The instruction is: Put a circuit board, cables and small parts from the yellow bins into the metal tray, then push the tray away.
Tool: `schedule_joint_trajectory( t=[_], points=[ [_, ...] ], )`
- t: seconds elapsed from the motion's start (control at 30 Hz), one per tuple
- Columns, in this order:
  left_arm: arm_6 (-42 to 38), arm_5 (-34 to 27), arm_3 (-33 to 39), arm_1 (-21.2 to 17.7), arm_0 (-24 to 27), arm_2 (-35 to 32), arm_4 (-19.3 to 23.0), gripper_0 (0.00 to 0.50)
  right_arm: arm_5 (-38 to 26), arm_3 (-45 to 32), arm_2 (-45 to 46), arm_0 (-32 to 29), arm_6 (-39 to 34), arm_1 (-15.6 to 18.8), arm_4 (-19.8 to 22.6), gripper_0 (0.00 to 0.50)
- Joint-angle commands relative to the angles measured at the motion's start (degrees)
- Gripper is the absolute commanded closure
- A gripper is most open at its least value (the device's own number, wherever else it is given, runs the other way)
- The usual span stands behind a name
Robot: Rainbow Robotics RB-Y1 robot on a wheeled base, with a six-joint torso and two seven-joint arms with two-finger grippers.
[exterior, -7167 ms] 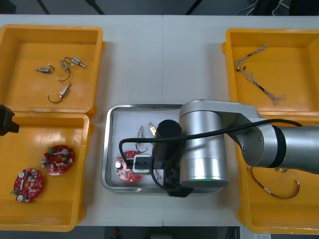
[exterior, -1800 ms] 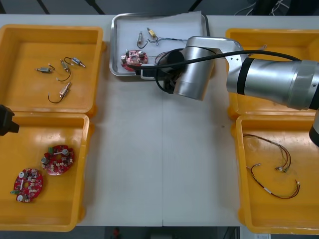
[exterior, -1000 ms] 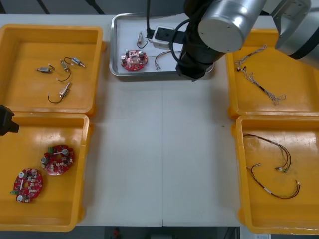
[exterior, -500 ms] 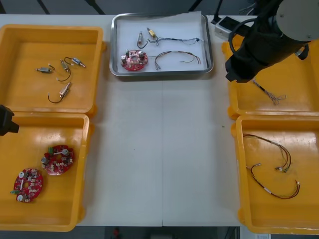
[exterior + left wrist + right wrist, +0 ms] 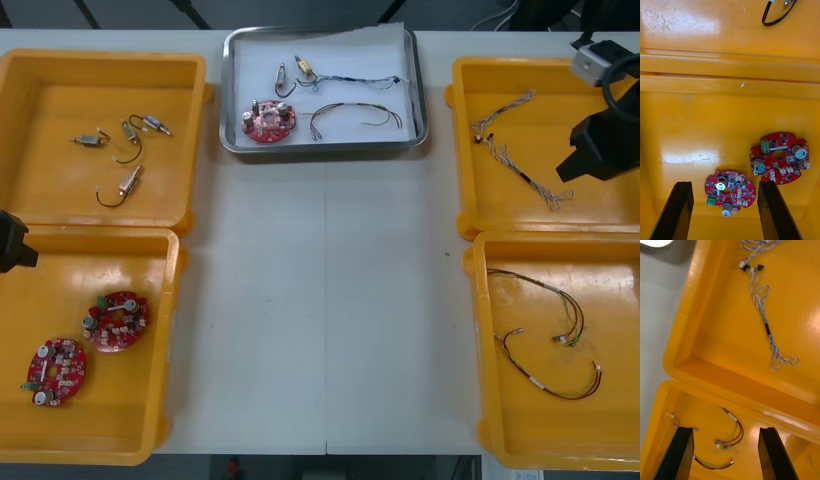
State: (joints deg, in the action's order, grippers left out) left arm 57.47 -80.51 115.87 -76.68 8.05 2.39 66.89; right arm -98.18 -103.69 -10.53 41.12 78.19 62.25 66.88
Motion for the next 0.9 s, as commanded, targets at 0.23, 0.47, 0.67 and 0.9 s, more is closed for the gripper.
schedule_joint_trajectory(
  t=[0.23,0.47,0.67,0.9],
  points=[
    [0.98,0.45,0.06,-2.68,-0.93,0.16,0.43,0.000,-1.22,-4.77,14.93,-15.02,-7.61,2.44,-1.14,0.000],
    [0.98,0.45,0.06,-2.68,-0.93,0.16,0.43,0.000,-1.22,-7.31,15.45,-19.33,-15.87,2.35,-2.02,0.000],
    [0.98,0.45,0.06,-2.68,-0.93,0.16,0.43,0.000,-1.22,-7.31,15.45,-21.35,-20.09,0.85,-2.54,0.000],
    [0.98,0.45,0.06,-2.68,-0.93,0.16,0.43,0.000,-1.13,-8.46,16.77,-24.43,-19.39,-0.11,-3.51,0.000]
  ],
)
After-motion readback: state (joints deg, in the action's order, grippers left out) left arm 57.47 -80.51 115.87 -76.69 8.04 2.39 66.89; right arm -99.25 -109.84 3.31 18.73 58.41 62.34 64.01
